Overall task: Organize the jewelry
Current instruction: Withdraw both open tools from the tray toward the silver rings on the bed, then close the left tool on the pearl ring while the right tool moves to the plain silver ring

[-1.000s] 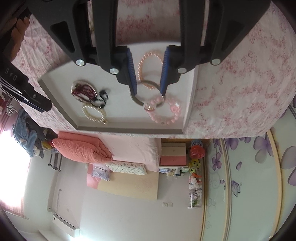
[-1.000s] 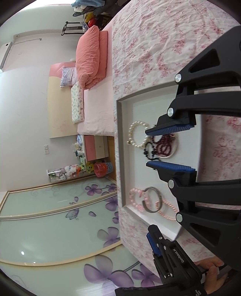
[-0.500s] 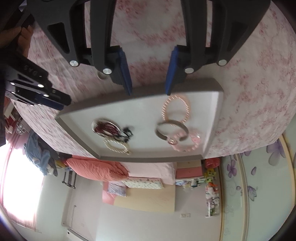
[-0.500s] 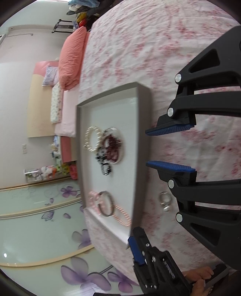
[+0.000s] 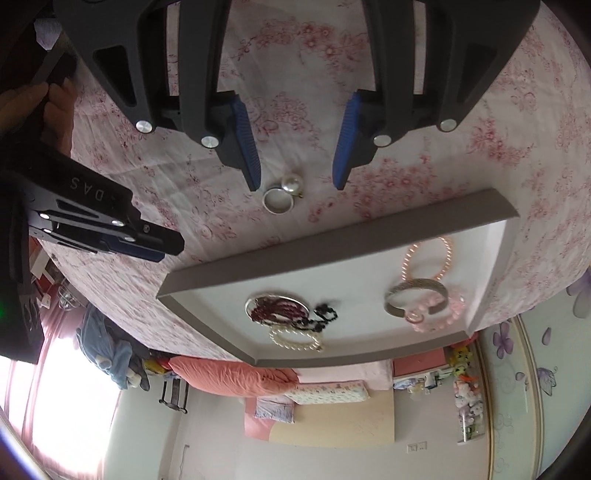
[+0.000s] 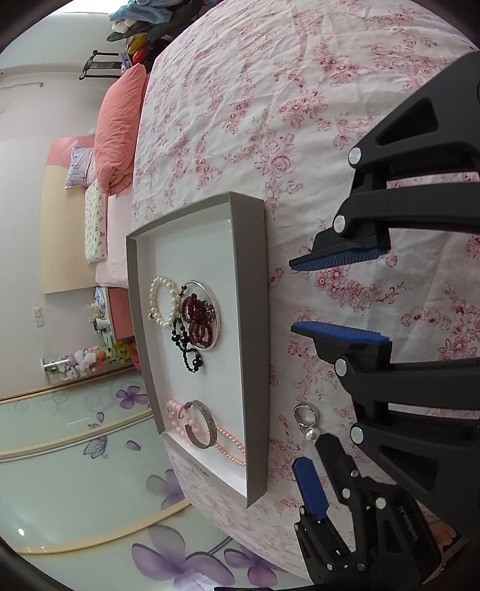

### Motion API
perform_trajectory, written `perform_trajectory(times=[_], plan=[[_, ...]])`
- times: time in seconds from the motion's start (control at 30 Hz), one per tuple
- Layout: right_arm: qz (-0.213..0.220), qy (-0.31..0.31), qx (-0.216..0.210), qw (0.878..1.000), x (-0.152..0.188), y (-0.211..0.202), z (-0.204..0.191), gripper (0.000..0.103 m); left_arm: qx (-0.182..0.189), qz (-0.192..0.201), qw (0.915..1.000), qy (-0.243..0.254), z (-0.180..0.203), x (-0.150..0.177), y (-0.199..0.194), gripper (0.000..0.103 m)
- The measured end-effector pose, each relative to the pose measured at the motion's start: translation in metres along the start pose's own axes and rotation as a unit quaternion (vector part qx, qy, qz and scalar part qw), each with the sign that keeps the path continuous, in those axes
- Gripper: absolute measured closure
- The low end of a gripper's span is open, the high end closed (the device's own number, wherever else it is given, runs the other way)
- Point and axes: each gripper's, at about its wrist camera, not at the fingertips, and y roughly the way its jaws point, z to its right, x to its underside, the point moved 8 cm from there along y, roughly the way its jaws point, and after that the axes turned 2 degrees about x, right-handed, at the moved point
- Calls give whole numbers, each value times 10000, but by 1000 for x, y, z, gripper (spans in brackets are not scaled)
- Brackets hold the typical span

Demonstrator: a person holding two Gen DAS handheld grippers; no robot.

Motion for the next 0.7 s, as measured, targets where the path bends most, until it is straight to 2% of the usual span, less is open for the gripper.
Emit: perform_trajectory(times=[0.17,0.23,0.43,0.7], plan=[[-74,59,48,9999,2,1,5,73,-116,-140,9998,35,1,-2,11,68],[-92,95,67,9999,3,1,7,73,-134,-157,9998,0,0,-4,12,75],[-107,111,82,9998,3,2,8,73,-251,-146,9996,-48,-5,-8,15,89],[-108,131,95,9998,6,3,9,73,-491,-136,9986,-154,-19,-8,13,89]])
